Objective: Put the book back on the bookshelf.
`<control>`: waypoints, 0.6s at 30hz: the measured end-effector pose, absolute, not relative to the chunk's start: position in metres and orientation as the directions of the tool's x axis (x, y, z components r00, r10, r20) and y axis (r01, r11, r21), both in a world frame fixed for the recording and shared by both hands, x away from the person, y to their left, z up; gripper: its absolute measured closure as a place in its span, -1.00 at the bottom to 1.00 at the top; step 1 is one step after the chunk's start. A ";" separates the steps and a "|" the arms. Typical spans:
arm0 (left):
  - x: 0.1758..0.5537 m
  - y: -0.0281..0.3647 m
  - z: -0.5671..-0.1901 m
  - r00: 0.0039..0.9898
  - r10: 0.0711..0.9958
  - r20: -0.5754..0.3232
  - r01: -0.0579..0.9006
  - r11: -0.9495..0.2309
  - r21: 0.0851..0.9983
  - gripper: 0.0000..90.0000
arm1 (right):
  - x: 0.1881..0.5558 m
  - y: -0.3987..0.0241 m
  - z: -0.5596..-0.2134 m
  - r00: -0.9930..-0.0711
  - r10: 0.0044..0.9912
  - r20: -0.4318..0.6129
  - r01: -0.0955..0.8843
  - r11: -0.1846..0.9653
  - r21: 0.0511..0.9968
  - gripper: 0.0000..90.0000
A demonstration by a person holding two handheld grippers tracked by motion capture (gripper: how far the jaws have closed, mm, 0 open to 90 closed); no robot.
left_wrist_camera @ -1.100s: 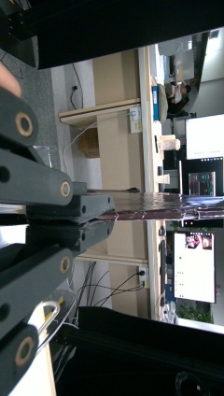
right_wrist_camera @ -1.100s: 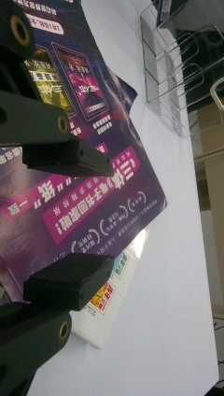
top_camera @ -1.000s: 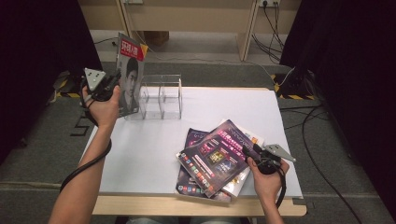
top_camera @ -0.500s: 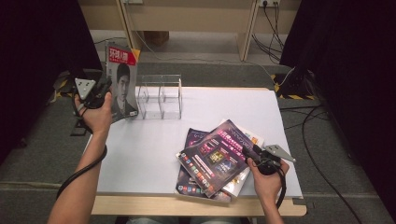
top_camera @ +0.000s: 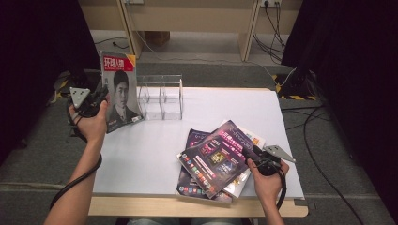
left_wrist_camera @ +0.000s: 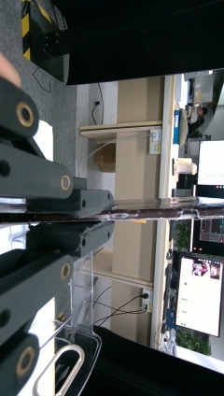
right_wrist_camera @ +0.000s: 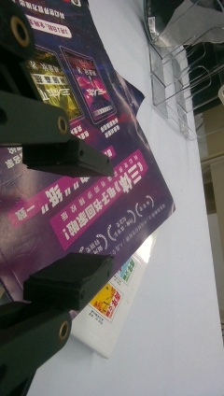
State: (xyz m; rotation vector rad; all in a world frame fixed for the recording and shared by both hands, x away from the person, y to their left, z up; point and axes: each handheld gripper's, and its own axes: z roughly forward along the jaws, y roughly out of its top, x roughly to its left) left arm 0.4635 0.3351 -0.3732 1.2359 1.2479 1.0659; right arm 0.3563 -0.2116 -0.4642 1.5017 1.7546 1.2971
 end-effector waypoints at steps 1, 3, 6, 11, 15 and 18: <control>0.463 0.335 -0.373 0.065 0.995 -0.080 0.076 0.075 0.994 0.82 | 0.356 -0.212 -0.464 -0.277 0.938 0.210 0.474 -0.057 0.879 0.13; 0.461 0.336 -0.372 0.060 0.995 -0.075 0.096 0.069 0.993 0.78 | 0.356 -0.213 -0.464 -0.276 0.938 0.211 0.475 -0.058 0.878 0.13; 0.456 0.336 -0.371 0.045 0.997 -0.067 0.124 0.061 0.990 0.75 | 0.356 -0.214 -0.464 -0.271 0.938 0.214 0.476 -0.062 0.877 0.12; 0.453 0.336 -0.370 0.059 0.996 -0.062 0.170 0.051 0.984 0.63 | 0.356 -0.216 -0.463 -0.268 0.939 0.216 0.477 -0.066 0.876 0.12; 0.456 0.335 -0.365 0.067 0.996 -0.059 0.188 0.046 0.981 0.39 | 0.356 -0.215 -0.462 -0.270 0.938 0.217 0.478 -0.065 0.876 0.11; 0.470 0.330 -0.361 0.088 0.995 -0.038 0.253 0.014 0.967 0.28 | 0.357 -0.215 -0.462 -0.271 0.937 0.221 0.480 -0.067 0.875 0.11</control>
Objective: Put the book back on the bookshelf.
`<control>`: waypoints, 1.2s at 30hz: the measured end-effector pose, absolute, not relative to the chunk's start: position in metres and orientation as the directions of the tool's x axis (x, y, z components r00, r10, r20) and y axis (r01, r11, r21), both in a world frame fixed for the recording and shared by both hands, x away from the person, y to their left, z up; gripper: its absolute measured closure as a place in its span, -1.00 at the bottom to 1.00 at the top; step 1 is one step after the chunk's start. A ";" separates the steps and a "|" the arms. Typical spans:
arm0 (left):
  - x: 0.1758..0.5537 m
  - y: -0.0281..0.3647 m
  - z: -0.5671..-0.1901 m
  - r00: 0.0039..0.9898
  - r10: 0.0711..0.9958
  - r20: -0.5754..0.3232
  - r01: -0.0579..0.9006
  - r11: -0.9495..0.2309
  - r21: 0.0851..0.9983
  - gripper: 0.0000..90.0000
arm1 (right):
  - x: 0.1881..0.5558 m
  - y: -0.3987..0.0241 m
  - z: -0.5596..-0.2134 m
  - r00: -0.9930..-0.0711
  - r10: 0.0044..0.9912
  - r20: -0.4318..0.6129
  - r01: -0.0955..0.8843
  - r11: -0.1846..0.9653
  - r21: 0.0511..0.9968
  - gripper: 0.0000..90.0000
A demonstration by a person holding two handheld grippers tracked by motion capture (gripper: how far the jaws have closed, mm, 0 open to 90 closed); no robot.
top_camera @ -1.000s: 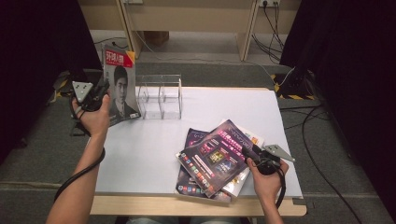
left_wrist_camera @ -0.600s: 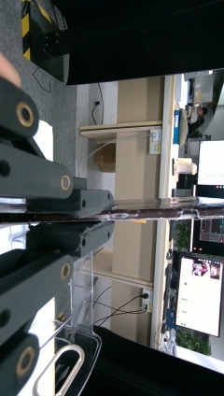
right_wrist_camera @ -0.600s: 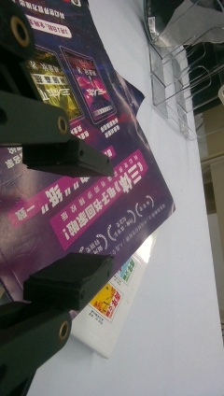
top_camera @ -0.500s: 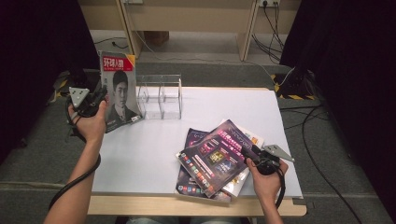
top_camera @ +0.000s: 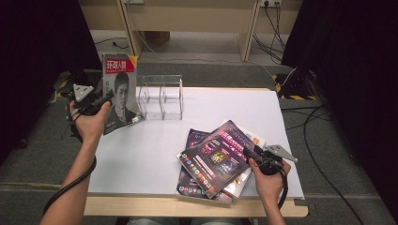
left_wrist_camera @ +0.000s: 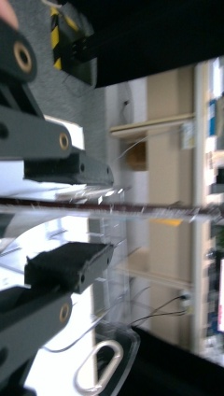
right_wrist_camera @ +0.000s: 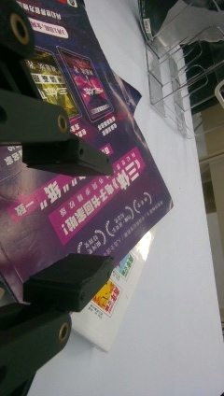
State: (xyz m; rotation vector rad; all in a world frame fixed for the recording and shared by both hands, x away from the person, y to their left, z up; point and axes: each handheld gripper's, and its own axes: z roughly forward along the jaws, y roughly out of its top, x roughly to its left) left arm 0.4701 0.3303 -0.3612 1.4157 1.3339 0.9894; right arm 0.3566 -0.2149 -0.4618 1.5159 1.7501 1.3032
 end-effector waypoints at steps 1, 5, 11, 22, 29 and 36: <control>0.473 0.330 -0.360 0.081 0.996 -0.040 0.256 0.018 0.966 0.27 | 0.357 -0.215 -0.462 -0.271 0.937 0.221 0.480 -0.067 0.875 0.11; 0.481 0.330 -0.358 0.071 0.996 -0.057 0.260 0.037 0.965 0.30 | 0.356 -0.215 -0.463 -0.268 0.936 0.229 0.487 -0.073 0.870 0.10; 0.489 0.330 -0.354 0.062 0.996 -0.057 0.266 0.038 0.963 0.36 | 0.357 -0.218 -0.464 -0.264 0.937 0.227 0.490 -0.072 0.869 0.10; 0.515 0.334 -0.339 0.069 0.993 -0.092 0.333 0.064 0.941 0.50 | 0.359 -0.219 -0.467 -0.267 0.935 0.232 0.510 -0.068 0.858 0.08; 0.516 0.332 -0.338 0.093 0.993 -0.072 0.354 0.035 0.935 0.91 | 0.359 -0.218 -0.469 -0.264 0.935 0.237 0.526 -0.067 0.848 0.08; 0.498 0.331 -0.332 0.094 0.993 -0.074 0.238 0.049 0.970 0.92 | 0.359 -0.219 -0.468 -0.263 0.936 0.236 0.521 -0.068 0.851 0.08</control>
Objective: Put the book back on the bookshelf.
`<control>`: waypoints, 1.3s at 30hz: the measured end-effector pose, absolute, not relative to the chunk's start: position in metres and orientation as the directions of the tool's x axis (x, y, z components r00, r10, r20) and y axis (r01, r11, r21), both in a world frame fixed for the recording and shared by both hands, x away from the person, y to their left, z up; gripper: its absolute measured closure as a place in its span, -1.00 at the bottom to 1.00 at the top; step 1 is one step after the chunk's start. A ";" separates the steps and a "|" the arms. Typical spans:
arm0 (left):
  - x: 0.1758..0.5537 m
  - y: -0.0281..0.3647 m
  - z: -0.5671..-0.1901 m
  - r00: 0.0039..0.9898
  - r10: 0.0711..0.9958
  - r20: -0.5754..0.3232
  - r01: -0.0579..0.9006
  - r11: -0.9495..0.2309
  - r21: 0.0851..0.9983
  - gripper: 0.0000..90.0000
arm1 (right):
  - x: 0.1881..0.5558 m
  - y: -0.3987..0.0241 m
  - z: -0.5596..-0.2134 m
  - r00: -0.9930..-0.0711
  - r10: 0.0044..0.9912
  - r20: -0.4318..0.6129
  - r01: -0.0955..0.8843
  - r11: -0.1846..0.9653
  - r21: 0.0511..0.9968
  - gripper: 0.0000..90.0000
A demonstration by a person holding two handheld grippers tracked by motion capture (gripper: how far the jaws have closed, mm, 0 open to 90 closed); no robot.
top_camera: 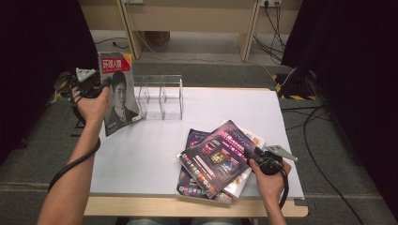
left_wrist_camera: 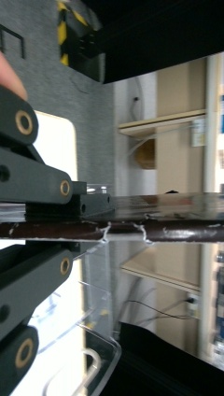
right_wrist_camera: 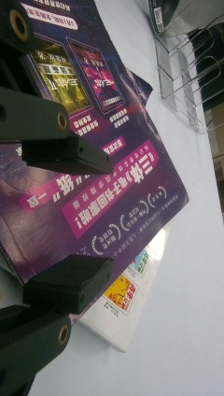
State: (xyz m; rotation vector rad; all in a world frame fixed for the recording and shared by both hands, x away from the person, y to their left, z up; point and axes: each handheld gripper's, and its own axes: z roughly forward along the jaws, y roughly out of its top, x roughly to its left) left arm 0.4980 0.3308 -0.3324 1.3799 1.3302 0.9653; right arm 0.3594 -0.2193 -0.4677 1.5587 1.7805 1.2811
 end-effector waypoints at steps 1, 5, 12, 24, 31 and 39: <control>0.498 0.331 -0.332 0.094 0.993 -0.074 0.238 0.049 0.970 0.92 | 0.359 -0.219 -0.468 -0.263 0.936 0.236 0.521 -0.068 0.851 0.08; 0.493 0.326 -0.324 0.107 0.993 -0.056 0.145 0.040 0.989 0.92 | 0.360 -0.218 -0.468 -0.266 0.935 0.232 0.520 -0.063 0.852 0.08; 0.506 0.315 -0.333 0.101 0.992 -0.071 0.065 0.064 0.996 0.92 | 0.358 -0.216 -0.469 -0.270 0.934 0.233 0.518 -0.063 0.853 0.09; 0.496 0.329 -0.362 0.072 0.993 -0.091 0.104 0.083 0.991 0.86 | 0.359 -0.220 -0.469 -0.265 0.935 0.234 0.516 -0.068 0.854 0.09; 0.479 0.339 -0.365 0.068 0.994 -0.080 0.151 0.069 0.986 0.83 | 0.358 -0.219 -0.468 -0.266 0.935 0.235 0.515 -0.068 0.855 0.09; 0.464 0.351 -0.365 0.086 0.985 -0.146 0.178 0.130 0.976 0.61 | 0.358 -0.217 -0.467 -0.268 0.934 0.235 0.518 -0.066 0.853 0.09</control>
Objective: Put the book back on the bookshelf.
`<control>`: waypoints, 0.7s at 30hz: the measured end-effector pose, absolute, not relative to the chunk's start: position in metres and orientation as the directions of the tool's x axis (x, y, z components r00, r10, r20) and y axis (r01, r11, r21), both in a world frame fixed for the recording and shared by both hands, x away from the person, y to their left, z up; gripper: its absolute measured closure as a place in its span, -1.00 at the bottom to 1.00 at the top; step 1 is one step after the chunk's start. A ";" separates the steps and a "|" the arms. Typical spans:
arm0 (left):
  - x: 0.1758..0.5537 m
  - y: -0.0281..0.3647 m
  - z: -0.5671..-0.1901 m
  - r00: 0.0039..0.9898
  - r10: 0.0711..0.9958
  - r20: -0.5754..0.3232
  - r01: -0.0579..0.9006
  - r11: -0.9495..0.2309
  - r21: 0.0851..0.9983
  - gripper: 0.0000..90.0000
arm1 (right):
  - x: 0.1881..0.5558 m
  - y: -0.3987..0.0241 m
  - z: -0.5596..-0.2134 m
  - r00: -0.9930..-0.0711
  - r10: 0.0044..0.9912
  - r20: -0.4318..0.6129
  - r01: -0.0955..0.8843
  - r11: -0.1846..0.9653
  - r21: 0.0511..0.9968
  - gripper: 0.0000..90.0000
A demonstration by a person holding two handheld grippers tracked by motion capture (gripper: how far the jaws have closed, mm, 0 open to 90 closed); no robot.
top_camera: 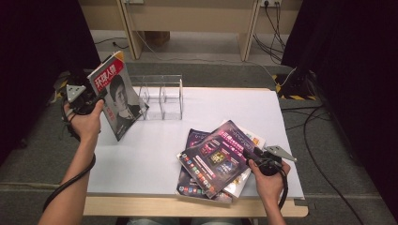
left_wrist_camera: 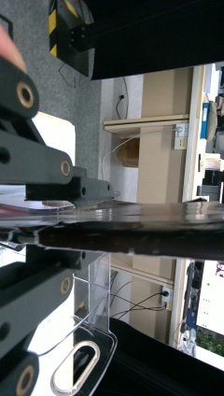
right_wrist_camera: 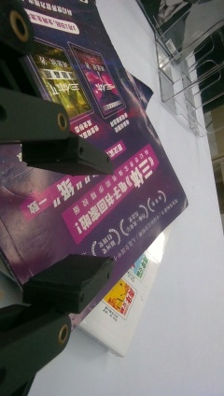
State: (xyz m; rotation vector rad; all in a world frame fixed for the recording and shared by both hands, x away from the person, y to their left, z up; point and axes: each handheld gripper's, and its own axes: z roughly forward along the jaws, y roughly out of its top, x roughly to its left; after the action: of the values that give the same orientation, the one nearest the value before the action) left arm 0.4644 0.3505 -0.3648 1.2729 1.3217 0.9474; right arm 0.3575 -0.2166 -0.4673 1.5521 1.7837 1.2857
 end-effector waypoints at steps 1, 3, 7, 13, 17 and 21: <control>0.464 0.351 -0.364 0.087 0.985 -0.151 0.182 0.133 0.974 0.58 | 0.357 -0.216 -0.467 -0.264 0.933 0.244 0.524 -0.073 0.849 0.09; 0.465 0.353 -0.364 0.087 0.982 -0.165 0.186 0.146 0.972 0.50 | 0.358 -0.216 -0.467 -0.266 0.934 0.239 0.522 -0.069 0.850 0.09; 0.467 0.353 -0.360 0.098 0.979 -0.177 0.190 0.156 0.969 0.43 | 0.358 -0.216 -0.468 -0.267 0.934 0.239 0.524 -0.067 0.849 0.08; 0.480 0.349 -0.353 0.101 0.982 -0.157 0.227 0.130 0.965 0.31 | 0.358 -0.217 -0.468 -0.266 0.933 0.243 0.526 -0.070 0.848 0.08; 0.485 0.346 -0.353 0.091 0.983 -0.158 0.244 0.131 0.961 0.23 | 0.358 -0.218 -0.468 -0.268 0.933 0.241 0.527 -0.067 0.847 0.08; 0.490 0.340 -0.354 0.091 0.986 -0.137 0.271 0.107 0.957 0.40 | 0.359 -0.218 -0.469 -0.268 0.933 0.242 0.532 -0.066 0.844 0.07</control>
State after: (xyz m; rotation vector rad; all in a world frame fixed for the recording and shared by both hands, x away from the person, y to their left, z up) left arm 0.4898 0.3405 -0.3537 1.3560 1.3741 0.8979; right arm 0.3590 -0.2182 -0.4688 1.5652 1.7958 1.2817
